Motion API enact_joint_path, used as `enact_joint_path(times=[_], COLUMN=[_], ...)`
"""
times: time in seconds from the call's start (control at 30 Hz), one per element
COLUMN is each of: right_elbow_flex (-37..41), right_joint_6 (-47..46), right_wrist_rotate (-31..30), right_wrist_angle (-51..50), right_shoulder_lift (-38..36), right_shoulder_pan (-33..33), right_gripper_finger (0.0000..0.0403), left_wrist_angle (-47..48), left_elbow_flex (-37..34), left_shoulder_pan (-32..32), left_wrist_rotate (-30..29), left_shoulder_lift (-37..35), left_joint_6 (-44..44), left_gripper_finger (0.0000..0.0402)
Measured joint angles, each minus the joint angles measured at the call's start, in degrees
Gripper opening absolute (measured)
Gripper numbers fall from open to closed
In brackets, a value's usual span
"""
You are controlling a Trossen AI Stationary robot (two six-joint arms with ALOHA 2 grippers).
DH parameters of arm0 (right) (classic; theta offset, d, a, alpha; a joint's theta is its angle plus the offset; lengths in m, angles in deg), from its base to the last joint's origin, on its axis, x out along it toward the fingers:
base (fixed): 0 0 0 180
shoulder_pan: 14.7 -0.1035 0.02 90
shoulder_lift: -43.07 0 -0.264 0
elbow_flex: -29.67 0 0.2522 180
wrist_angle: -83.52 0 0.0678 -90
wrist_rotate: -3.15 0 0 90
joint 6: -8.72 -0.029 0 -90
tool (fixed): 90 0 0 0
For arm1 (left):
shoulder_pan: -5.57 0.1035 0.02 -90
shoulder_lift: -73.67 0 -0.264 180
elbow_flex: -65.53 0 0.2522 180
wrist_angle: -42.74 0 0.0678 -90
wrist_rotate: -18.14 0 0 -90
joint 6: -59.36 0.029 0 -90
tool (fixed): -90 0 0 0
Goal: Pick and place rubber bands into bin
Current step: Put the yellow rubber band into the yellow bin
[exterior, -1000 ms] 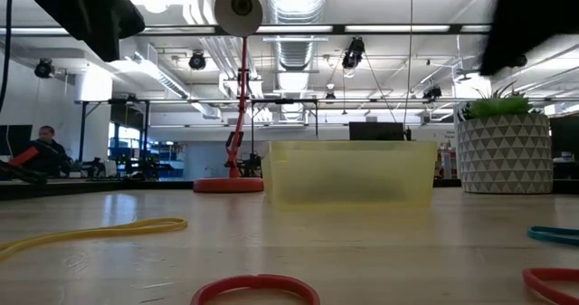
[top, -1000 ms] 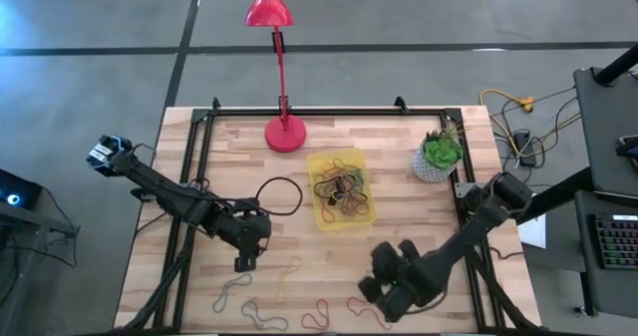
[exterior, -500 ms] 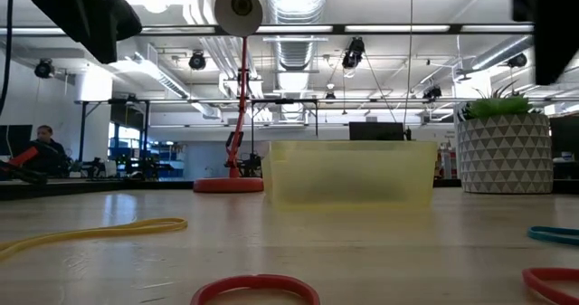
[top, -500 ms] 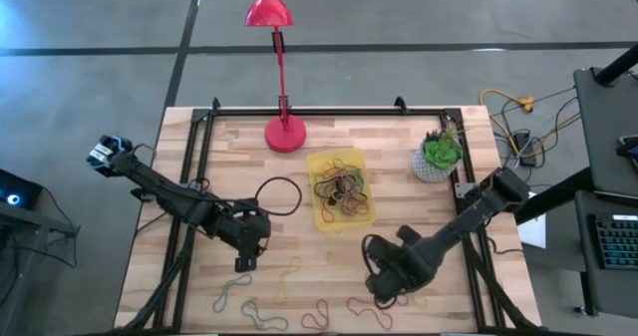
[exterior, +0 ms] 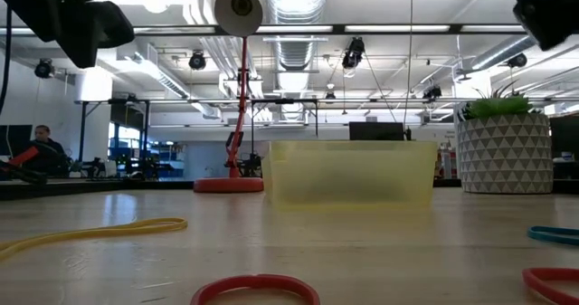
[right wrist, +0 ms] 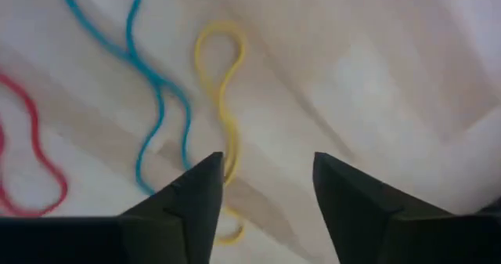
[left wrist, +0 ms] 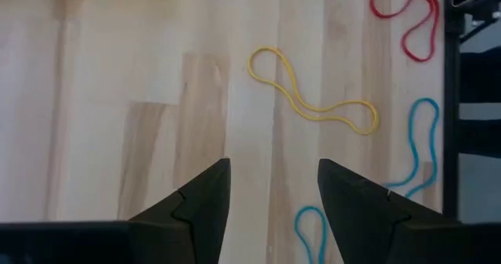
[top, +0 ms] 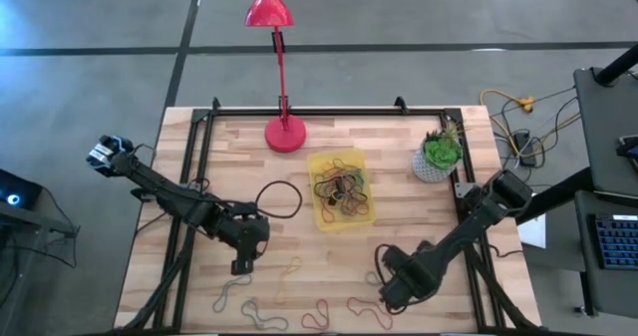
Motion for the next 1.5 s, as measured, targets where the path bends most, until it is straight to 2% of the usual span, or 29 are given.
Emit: enact_joint_path(times=[0.07, 0.23, 0.47, 0.67, 0.8, 1.17, 1.5], right_elbow_flex=[0.8, 2.3, 5.6, 5.1, 5.2, 6.3, 7.2], right_joint_6=[-0.1, 0.4, 2.1, 3.3, 4.4, 4.1, 6.0], right_wrist_rotate=[2.2, 0.9, 0.2, 0.7, 0.7, 0.7, 0.4], right_wrist_angle=[3.3, 6.9, 11.6, 12.4, 12.9, 13.9, 14.3], right_shoulder_lift=[0.0, 0.3, 2.9, 5.2, 6.1, 6.6, 6.3], right_shoulder_pan=[0.2, 0.0, -1.0, -1.3, -1.4, -1.4, -1.4], right_gripper_finger=[0.0197, 0.0207, 0.0207, 0.0199, 0.0177, 0.0075, 0.002], left_wrist_angle=[0.0, 0.2, 0.7, 1.6, 1.7, 1.6, 1.5], left_elbow_flex=[0.0, 0.1, 0.0, 0.0, 0.0, -0.1, -0.1], left_shoulder_pan=[0.0, 0.4, 1.9, 2.3, 2.3, 2.3, 2.3], left_wrist_rotate=[0.8, 2.0, 2.1, 2.1, 2.1, 2.1, 2.1], left_shoulder_lift=[0.0, 0.0, 0.0, 0.0, 0.0, 0.0, 0.0], left_joint_6=[0.0, -0.1, 0.1, 0.1, 0.1, 0.1, 0.1], left_gripper_finger=[0.0177, 0.0177, 0.0177, 0.0177, 0.0177, 0.0177, 0.0177])
